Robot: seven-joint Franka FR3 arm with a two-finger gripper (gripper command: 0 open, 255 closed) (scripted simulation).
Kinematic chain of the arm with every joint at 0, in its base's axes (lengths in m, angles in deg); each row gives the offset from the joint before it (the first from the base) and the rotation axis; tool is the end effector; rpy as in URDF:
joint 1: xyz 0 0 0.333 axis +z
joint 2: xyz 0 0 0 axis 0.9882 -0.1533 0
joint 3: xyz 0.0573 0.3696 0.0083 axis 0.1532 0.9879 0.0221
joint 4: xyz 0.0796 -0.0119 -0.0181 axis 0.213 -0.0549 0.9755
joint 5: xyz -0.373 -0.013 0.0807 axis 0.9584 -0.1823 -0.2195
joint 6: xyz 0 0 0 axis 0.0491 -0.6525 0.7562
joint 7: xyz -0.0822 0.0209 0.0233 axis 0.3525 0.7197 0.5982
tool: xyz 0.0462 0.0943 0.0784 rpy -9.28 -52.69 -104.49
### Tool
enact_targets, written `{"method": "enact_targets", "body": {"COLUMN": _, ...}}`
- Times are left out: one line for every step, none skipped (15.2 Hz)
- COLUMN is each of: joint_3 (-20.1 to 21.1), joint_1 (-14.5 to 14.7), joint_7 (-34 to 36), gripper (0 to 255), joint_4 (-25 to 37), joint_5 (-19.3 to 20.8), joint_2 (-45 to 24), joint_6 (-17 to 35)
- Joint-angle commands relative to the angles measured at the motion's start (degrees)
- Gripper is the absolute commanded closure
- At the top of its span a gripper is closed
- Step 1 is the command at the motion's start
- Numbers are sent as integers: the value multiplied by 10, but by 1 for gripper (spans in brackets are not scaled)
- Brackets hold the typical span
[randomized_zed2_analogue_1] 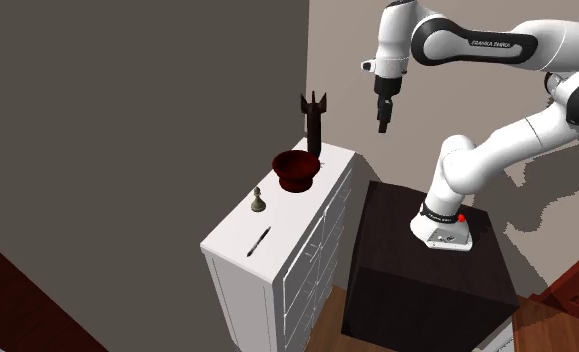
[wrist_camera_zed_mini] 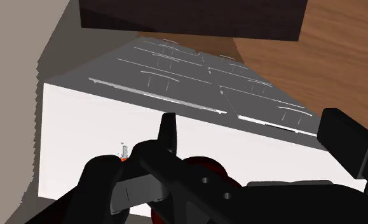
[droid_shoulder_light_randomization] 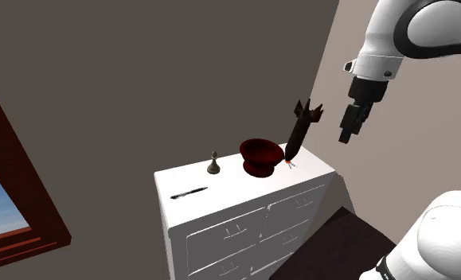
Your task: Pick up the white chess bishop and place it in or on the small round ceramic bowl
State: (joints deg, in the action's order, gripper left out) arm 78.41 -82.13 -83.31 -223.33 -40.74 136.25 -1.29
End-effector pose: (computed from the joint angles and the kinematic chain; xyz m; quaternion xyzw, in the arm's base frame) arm 0.2291 0.0086 0.6056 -0.9982 -0.0483 0.0308 0.0153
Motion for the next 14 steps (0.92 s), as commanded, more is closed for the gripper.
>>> {"method": "enact_targets", "body": {"joint_3": 0, "joint_1": 0, "joint_7": 0, "gripper": 0, "joint_4": 0, "joint_5": 0, "joint_2": 0, "joint_6": 0}}
{"method": "enact_targets", "body": {"joint_3": 1, "joint_1": 1, "joint_7": 5, "gripper": 0, "joint_4": -15, "joint_5": -9, "joint_2": -3, "joint_6": 26}}
{"method": "enact_targets", "body": {"joint_3": 2, "joint_1": 2, "joint_7": 10, "gripper": 0, "joint_4": -28, "joint_5": -19, "joint_2": -6, "joint_6": 52}}
{"method": "enact_targets", "body": {"joint_3": 3, "joint_1": 3, "joint_7": 14, "gripper": 0, "joint_4": -41, "joint_5": -29, "joint_2": -11, "joint_6": 79}}
{"method": "enact_targets", "body": {"joint_3": 4, "joint_1": 4, "joint_7": 18, "gripper": 0, "joint_4": -53, "joint_5": -38, "joint_2": -16, "joint_6": 106}}
{"method": "enact_targets", "body": {"joint_3": 5, "joint_1": 6, "joint_7": 22, "gripper": 0, "joint_4": -65, "joint_5": -48, "joint_2": -23, "joint_6": 133}}
{"method": "enact_targets", "body": {"joint_3": 7, "joint_1": 7, "joint_7": 25, "gripper": 0, "joint_4": -75, "joint_5": -58, "joint_2": -31, "joint_6": 161}}
{"method": "enact_targets", "body": {"joint_3": 8, "joint_1": 9, "joint_7": 28, "gripper": 0, "joint_4": -85, "joint_5": -68, "joint_2": -39, "joint_6": 189}}
{"method": "enact_targets", "body": {"joint_3": 10, "joint_1": 12, "joint_7": 30, "gripper": 0, "joint_4": -93, "joint_5": -78, "joint_2": -49, "joint_6": 217}}
{"method": "enact_targets", "body": {"joint_3": 11, "joint_1": 15, "joint_7": 32, "gripper": 0, "joint_4": -101, "joint_5": -89, "joint_2": -60, "joint_6": 245}}
{"method": "enact_targets", "body": {"joint_3": 13, "joint_1": 17, "joint_7": 33, "gripper": 0, "joint_4": -107, "joint_5": -99, "joint_2": -72, "joint_6": 274}}
{"method": "enact_targets", "body": {"joint_3": 14, "joint_1": 21, "joint_7": 33, "gripper": 0, "joint_4": -113, "joint_5": -110, "joint_2": -86, "joint_6": 302}}
{"method": "enact_targets", "body": {"joint_3": 16, "joint_1": 24, "joint_7": 34, "gripper": 0, "joint_4": -117, "joint_5": -122, "joint_2": -100, "joint_6": 331}}
{"method": "enact_targets", "body": {"joint_3": 17, "joint_1": 28, "joint_7": 33, "gripper": 0, "joint_4": -121, "joint_5": -134, "joint_2": -115, "joint_6": 359}}
